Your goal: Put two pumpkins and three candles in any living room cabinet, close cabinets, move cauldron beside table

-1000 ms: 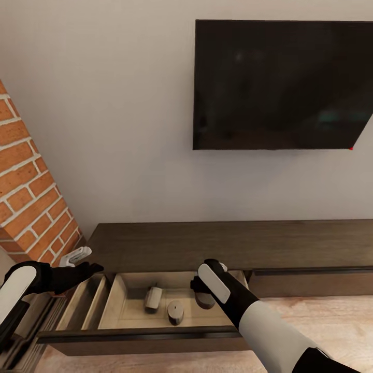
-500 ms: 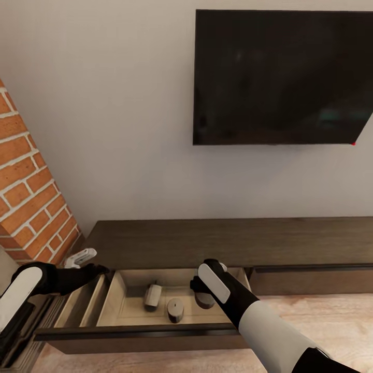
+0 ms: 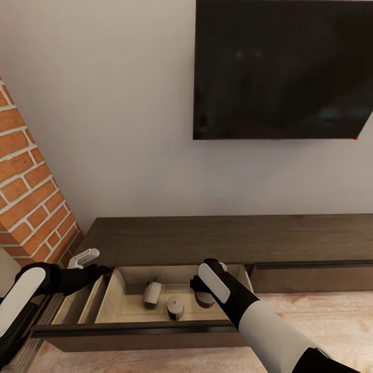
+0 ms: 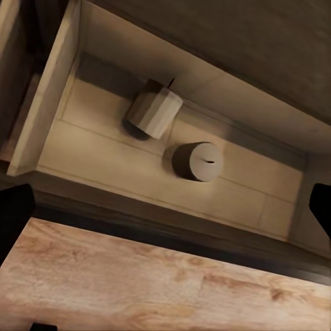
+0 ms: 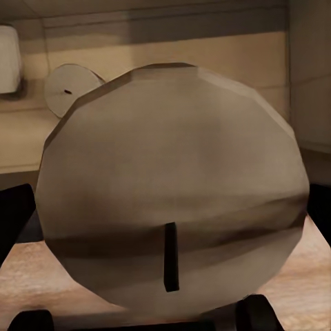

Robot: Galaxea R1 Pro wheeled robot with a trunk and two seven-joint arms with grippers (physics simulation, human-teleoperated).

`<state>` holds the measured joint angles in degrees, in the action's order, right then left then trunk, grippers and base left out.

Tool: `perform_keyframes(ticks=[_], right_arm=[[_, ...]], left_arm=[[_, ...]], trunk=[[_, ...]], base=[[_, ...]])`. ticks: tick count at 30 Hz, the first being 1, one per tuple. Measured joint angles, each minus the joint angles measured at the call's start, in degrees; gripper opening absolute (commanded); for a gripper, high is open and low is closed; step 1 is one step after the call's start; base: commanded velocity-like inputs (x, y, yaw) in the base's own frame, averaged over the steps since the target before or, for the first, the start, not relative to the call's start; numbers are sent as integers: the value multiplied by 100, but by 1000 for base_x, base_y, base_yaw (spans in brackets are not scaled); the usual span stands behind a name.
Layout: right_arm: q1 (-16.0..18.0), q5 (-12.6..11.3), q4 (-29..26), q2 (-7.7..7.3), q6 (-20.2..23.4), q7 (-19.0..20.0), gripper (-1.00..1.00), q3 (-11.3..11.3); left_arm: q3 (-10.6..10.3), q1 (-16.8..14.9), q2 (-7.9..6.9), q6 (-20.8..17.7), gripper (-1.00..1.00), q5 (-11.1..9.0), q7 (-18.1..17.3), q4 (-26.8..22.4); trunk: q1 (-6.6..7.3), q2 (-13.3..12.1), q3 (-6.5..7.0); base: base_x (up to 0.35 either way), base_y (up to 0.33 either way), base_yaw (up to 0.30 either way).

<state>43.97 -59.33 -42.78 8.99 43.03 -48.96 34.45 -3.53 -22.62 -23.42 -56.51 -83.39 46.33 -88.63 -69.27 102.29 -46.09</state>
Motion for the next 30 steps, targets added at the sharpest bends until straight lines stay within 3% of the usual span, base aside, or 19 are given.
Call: perform_keyframes(ticks=[9, 12, 18, 30], right_arm=[[0, 76, -27, 0, -53, 41, -100, 8], [0, 83, -26, -7, -79, 286, -100, 7], [0, 125, 6, -135, -154, 587, -100, 8], [0, 124, 30, -250, -370, 621, -100, 8]], left_arm=[[1, 0, -2, 0, 100, 0, 0, -8], [0, 0, 0, 0, 100, 0, 0, -9], [0, 0, 0, 0, 100, 0, 0, -9], [72, 0, -7, 6, 100, -16, -27, -47]], trunk=[[-198, 361, -162], [-264, 481, -216], [-396, 722, -323], [-659, 1203, -539]], base=[[0, 0, 0], [0, 0, 0], [0, 0, 0], [0, 0, 0]])
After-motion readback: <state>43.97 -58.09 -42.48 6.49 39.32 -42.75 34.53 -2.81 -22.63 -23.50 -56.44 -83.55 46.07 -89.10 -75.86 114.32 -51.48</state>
